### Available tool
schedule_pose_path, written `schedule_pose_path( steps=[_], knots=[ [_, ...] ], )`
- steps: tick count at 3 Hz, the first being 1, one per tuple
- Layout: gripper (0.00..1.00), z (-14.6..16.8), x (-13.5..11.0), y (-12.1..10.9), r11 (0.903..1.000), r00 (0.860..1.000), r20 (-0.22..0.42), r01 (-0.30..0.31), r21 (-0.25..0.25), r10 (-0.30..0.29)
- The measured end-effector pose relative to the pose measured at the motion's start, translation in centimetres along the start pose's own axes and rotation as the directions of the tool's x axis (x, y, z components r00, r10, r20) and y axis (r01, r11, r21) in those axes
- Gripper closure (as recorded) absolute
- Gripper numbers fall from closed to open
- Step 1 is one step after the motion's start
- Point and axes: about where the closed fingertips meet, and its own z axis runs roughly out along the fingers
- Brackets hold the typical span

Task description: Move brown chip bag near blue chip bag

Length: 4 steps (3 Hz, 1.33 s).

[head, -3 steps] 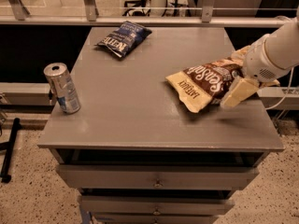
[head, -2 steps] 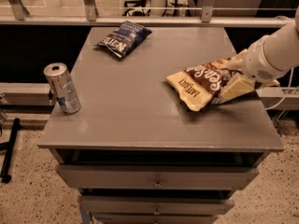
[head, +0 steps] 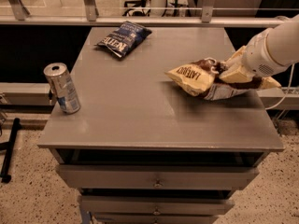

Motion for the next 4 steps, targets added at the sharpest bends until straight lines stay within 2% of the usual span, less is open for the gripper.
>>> schedule_pose_path(
  steps=[1,2,3,4],
  knots=[
    [1.0,-3.8,-1.5,-1.8,0.9966,0.999,0.036,0.017,0.08,-0.02],
    [1.0,-3.8,-1.5,-1.8,0.9966,0.999,0.036,0.017,0.08,-0.02],
    [1.0,-3.8,-2.6,-2.3,0.9918,0.994,0.09,0.051,0.117,-0.062],
    [1.0,-3.5,-5.9,-5.9,0.9606,0.965,0.161,0.168,0.222,-0.206]
  ],
)
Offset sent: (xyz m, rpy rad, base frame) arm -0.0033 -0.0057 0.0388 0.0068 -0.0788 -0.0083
